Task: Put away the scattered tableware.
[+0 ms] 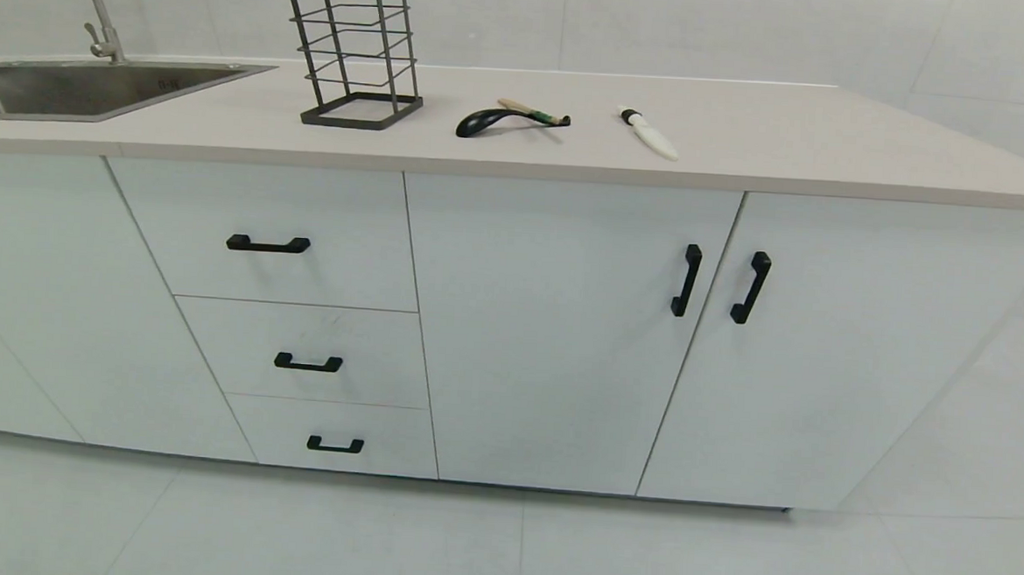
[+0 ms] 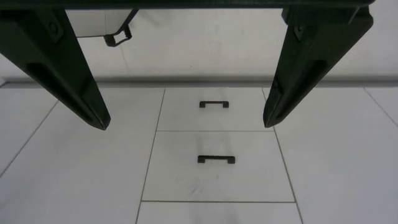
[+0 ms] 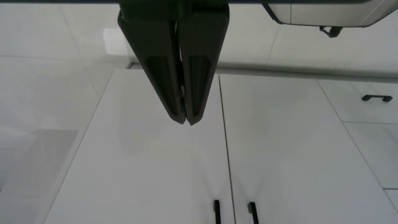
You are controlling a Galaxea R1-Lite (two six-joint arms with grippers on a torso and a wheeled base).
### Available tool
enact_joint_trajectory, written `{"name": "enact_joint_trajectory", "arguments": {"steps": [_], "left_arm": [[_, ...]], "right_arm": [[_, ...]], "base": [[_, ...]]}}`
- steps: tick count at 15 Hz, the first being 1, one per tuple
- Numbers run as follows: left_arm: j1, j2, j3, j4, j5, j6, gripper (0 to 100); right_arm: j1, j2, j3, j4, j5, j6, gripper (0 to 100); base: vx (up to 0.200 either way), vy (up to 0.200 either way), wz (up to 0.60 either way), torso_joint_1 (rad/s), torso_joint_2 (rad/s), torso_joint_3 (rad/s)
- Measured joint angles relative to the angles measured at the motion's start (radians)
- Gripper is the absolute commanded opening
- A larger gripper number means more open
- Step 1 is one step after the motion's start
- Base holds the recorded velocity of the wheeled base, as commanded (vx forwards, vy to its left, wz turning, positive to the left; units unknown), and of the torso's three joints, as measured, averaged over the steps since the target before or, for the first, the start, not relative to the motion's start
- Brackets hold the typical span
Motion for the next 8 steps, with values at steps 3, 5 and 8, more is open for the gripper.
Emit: {"name": "enact_joint_trajectory", "arguments": {"steps": [3, 5, 8], "left_arm": [[0.000, 0.000, 0.000, 0.000, 0.000, 0.000, 100], [0.000, 0.000, 0.000, 0.000, 0.000, 0.000, 100], [0.000, 0.000, 0.000, -0.004, 0.000, 0.001, 100]], "right_arm": [[0.000, 0.000, 0.000, 0.000, 0.000, 0.000, 0], [0.000, 0.000, 0.000, 0.000, 0.000, 0.000, 0], [0.000, 0.000, 0.000, -0.003, 0.000, 0.000, 0]], "base": [[0.000, 0.000, 0.40, -0.002, 0.00, 0.000], [0.000, 0.000, 0.00, 0.000, 0.00, 0.000], [0.000, 0.000, 0.00, 0.000, 0.00, 0.000]]}}
